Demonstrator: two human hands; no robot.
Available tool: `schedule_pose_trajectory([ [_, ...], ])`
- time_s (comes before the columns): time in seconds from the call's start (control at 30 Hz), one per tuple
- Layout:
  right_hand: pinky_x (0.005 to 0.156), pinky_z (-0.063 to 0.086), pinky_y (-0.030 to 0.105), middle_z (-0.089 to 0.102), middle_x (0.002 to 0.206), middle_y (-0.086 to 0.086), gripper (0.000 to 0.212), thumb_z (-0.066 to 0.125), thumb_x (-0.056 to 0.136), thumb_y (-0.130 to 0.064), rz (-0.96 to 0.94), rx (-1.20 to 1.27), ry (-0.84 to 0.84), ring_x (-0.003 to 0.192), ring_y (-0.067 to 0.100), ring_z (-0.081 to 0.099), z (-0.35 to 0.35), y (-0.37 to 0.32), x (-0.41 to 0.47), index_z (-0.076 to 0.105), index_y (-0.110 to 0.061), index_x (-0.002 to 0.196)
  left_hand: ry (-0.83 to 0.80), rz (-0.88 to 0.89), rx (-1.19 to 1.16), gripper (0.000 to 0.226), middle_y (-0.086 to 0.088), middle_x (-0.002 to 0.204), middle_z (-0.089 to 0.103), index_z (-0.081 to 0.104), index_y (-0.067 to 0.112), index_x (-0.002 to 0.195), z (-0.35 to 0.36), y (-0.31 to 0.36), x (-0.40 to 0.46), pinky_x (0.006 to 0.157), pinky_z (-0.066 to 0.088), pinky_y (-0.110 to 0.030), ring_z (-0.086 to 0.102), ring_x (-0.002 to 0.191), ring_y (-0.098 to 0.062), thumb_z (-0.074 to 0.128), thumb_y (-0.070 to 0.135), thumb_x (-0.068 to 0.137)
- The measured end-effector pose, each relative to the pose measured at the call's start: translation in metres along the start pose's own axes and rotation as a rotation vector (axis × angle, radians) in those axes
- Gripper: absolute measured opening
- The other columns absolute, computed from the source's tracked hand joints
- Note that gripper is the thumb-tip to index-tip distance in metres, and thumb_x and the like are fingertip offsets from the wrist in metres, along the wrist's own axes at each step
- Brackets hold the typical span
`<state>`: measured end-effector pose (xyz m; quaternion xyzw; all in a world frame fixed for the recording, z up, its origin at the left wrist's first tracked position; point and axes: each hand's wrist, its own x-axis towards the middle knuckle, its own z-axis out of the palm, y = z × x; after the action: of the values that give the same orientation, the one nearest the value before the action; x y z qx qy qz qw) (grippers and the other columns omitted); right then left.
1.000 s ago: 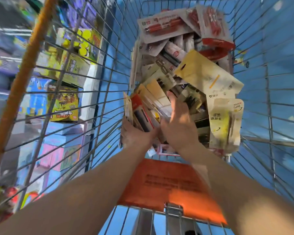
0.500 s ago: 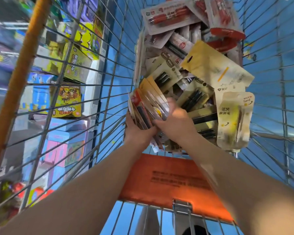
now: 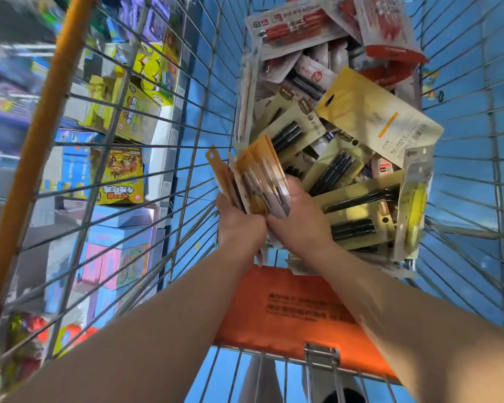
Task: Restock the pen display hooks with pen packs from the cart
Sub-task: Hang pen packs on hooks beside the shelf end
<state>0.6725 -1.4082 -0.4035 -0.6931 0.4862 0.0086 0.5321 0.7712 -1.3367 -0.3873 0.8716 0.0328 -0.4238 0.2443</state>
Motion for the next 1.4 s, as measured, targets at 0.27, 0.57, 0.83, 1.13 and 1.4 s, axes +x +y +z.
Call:
schedule_pose_trajectory([
  [0.27,0.078,0.048,0.019,0.067,0.113,-0.008,0.042,0.059,0.099,-0.023,-0.029,0.269,-0.023,0.096,0.0,0.062,-0.018,-0.019,-0.014,0.045,-0.029,0.138,-0.039,-0.016,-0.132,0.07,-0.005,0.099,0.07,0.036,0.036,0.132,-0.01,0.014,-0.03,0.08,0.061,-0.05,0.071,0.088,-0.029,0.07,0.024,0.072],
  [0.57,0.063,0.057,0.018,0.063,0.1,-0.032,0.08,0.083,0.085,-0.041,0.118,0.636,-0.127,0.086,-0.005,0.068,-0.066,-0.069,-0.048,0.037,-0.024,0.148,-0.218,0.187,-0.129,0.116,-0.024,0.13,0.062,0.033,0.064,0.143,-0.022,0.033,-0.075,0.081,0.057,-0.071,0.061,0.116,-0.054,0.077,0.027,0.043],
  [0.83,0.077,0.063,0.043,0.079,0.102,-0.001,0.081,0.094,0.066,-0.013,0.088,0.869,-0.052,0.095,0.023,0.077,-0.106,-0.122,-0.096,0.044,-0.021,0.129,-0.522,0.374,-0.078,0.119,-0.012,0.124,0.069,0.018,0.067,0.146,-0.074,0.066,-0.138,0.088,0.059,-0.05,0.065,0.112,-0.043,0.086,0.021,0.06],
  [1.13,0.074,0.054,0.016,0.079,0.099,-0.014,0.054,0.087,0.075,-0.017,-0.061,0.773,-0.067,0.091,-0.003,0.072,-0.142,-0.164,-0.157,0.063,-0.022,0.123,-0.178,0.772,0.183,0.037,0.002,0.09,0.069,0.07,0.025,0.104,-0.158,0.097,-0.214,0.077,0.055,-0.037,0.064,0.083,-0.015,0.042,0.048,0.095],
  [1.4,0.096,0.055,0.049,0.073,0.121,0.019,0.077,0.079,0.061,-0.034,-0.053,0.906,-0.183,0.115,0.035,0.069,-0.161,-0.186,-0.206,0.065,-0.004,0.13,-0.505,0.403,-0.289,0.067,0.002,0.119,0.072,0.053,0.025,0.134,-0.206,0.092,-0.258,0.063,0.055,-0.022,0.071,0.077,-0.007,0.088,0.034,0.078],
])
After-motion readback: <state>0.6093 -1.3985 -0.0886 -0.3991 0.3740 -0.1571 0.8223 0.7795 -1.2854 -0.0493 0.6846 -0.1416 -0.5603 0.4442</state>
